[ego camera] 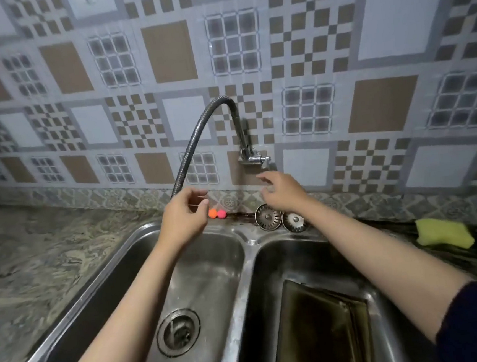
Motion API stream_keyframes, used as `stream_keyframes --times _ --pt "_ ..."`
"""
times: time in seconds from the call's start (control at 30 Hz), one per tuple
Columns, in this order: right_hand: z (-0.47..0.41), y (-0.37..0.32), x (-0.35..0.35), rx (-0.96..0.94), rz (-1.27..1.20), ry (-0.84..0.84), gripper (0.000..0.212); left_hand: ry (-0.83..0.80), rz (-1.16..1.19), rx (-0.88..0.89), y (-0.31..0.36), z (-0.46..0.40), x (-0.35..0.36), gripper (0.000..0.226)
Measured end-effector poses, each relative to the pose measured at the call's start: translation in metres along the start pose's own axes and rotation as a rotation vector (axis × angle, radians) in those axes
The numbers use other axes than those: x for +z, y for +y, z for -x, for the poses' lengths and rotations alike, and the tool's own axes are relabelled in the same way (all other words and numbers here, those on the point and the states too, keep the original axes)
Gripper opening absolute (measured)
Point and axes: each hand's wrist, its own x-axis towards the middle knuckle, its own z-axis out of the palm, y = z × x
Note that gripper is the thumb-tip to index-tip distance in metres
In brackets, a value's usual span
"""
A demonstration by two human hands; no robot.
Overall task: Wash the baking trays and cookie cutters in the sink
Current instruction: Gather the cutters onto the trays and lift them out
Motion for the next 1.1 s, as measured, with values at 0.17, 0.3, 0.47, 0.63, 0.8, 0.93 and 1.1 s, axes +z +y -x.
stream_keyframes --times 0.17,0.3,0.47,0.63,0.8,0.93,1.1 --pt "-0.038 0.008 -0.024 -0.084 0.008 0.041 0.041 0.356 -0.03 0.105 0.005 -0.028 0.001 0.01" --pt "-0.067 0.01 -0.023 -0.021 -0.128 0.142 0.04 0.529 -0.146 0.279 -0.003 -0.03 0.013 0.014" --pt "-0.088 0.008 -0.019 0.104 -0.174 0.174 0.035 0.585 -0.097 0.344 -0.017 -0.037 0.014 0.022" --pt "-0.07 0.007 -0.018 0.077 0.007 0.079 0.059 0.464 -0.03 0.348 -0.018 -0.042 0.002 0.027" --pt "0.002 0.003 -0.009 0.01 -0.067 0.004 0.05 0.454 -0.055 0.282 -0.009 -0.024 0.003 0.027" --pt "0.083 0.004 0.017 0.109 -0.259 -0.042 0.022 0.303 -0.014 0.237 -0.016 0.044 0.029 0.026" --pt "0.192 0.017 0.063 0.239 -0.243 -0.509 0.013 -0.529 -0.1 -0.156 -0.036 0.141 0.068 0.006"
